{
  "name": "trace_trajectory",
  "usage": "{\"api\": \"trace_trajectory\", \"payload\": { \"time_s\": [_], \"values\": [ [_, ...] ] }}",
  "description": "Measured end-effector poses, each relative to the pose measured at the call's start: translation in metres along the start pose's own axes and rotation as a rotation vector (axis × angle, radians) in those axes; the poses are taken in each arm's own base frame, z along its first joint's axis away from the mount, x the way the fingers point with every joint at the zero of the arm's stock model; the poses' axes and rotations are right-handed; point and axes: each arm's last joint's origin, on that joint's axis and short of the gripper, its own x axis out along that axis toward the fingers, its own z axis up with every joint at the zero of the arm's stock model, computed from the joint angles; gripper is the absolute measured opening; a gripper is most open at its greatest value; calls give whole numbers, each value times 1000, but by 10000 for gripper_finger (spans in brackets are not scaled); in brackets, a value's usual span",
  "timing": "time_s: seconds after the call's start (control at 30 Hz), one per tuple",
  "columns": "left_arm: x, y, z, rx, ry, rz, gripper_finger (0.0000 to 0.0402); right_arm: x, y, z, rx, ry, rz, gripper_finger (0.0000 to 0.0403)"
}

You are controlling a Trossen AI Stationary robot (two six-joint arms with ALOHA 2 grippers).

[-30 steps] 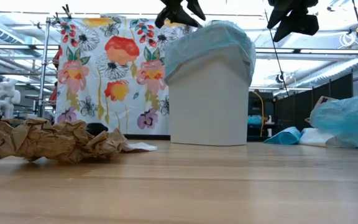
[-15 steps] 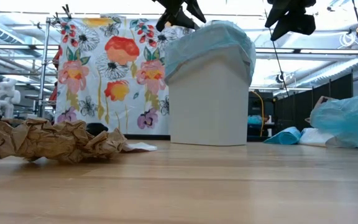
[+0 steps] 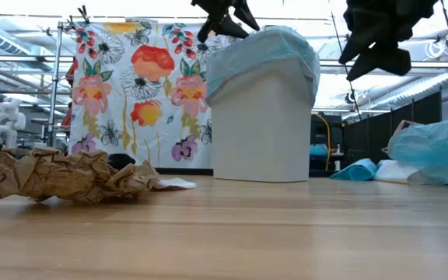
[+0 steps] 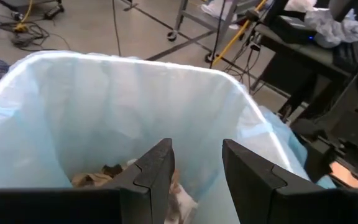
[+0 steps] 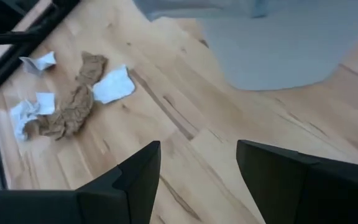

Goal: Place trash/remove bag and relplace
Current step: Put the white paper into the trash bin

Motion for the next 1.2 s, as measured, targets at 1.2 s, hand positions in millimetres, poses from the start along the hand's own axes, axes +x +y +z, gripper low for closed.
{"api": "trace_trajectory", "payload": {
  "time_s": [1.2],
  "values": [
    [-185, -73, -244, -138, 677, 206, 95, 19, -2, -17, -32, 59, -16, 203]
  ]
}}
